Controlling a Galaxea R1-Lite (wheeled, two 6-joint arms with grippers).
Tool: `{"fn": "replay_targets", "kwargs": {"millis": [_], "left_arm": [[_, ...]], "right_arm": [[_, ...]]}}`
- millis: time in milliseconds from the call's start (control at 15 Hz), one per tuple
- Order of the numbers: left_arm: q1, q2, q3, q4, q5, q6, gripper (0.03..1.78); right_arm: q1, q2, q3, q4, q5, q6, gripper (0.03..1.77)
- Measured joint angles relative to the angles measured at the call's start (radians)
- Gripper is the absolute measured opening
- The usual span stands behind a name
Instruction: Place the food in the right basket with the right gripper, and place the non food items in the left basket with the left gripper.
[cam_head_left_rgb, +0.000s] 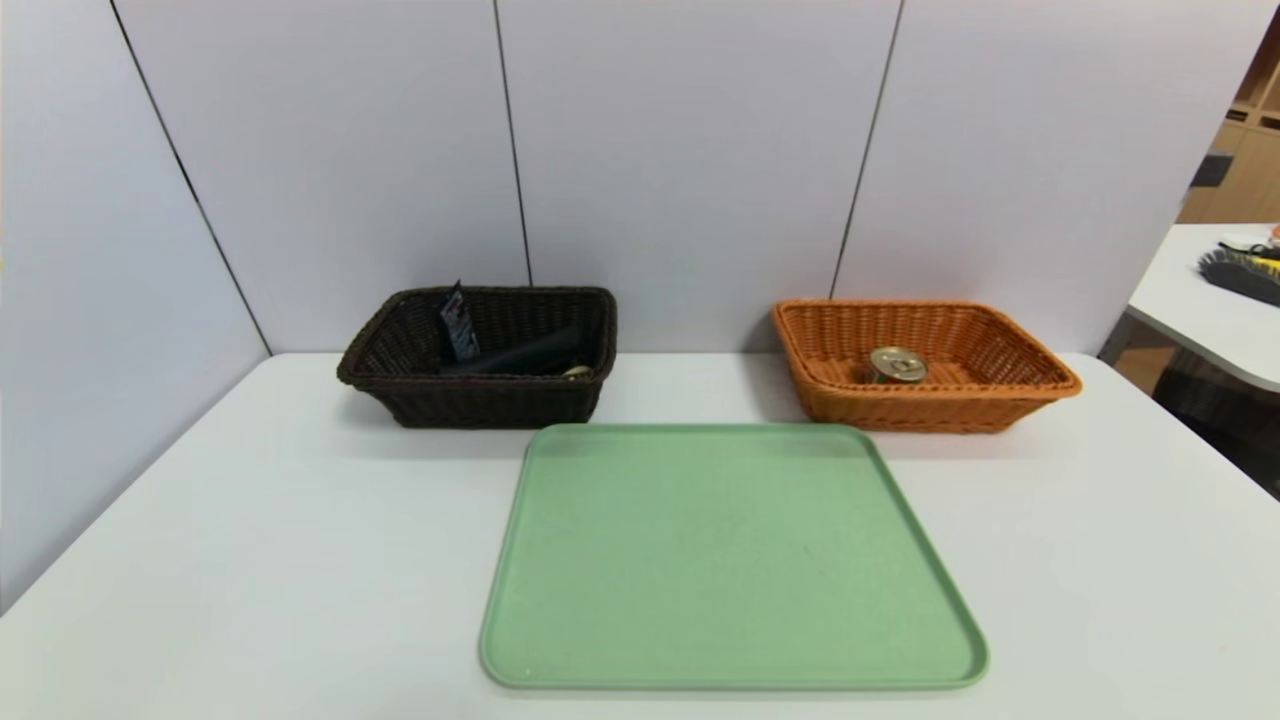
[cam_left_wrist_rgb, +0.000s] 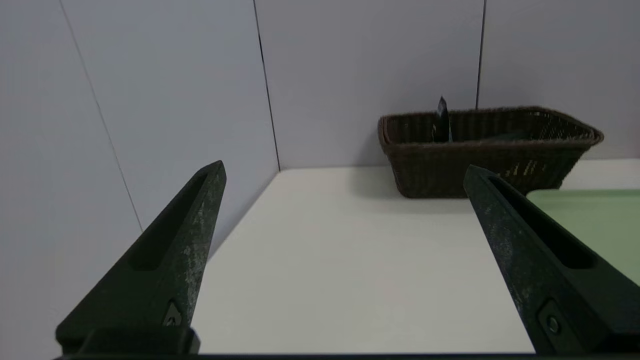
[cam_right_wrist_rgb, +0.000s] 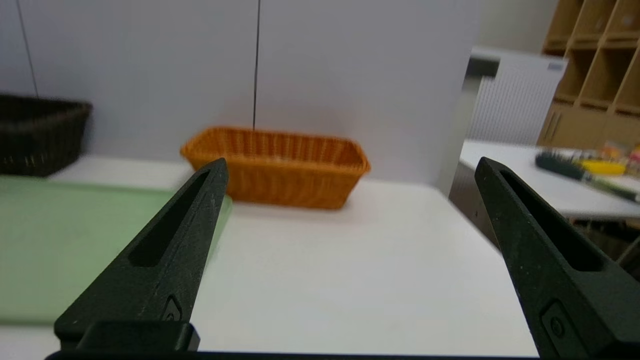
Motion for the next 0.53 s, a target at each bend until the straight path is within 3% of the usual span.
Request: {"fn": "replay_targets", "kwargs": {"millis": [133,267,400,533], "left_arm": [[0.0,0.0,0.002,0.079,-0.016,-0.027,1.69],[0.0,0.0,0.002,0.149,-0.07,-0.065,1.69],[0.0,0.0,0.002,0.217,-0.124,-0.093,1.69],[0.0,0.0,0.002,0.285,-0.131,-0.092,1.69]], "right_arm": [[0.0,0.0,0.002,0.137,0.001,0.001,1.7],[0.0,0.0,0.003,0.253,0.027,0.008,1.7],[0.0,0.0,0.003,0.325,0.063,0.011,1.7],[0.0,0.0,0.003,0.325,0.065,0.034,1.7]]}}
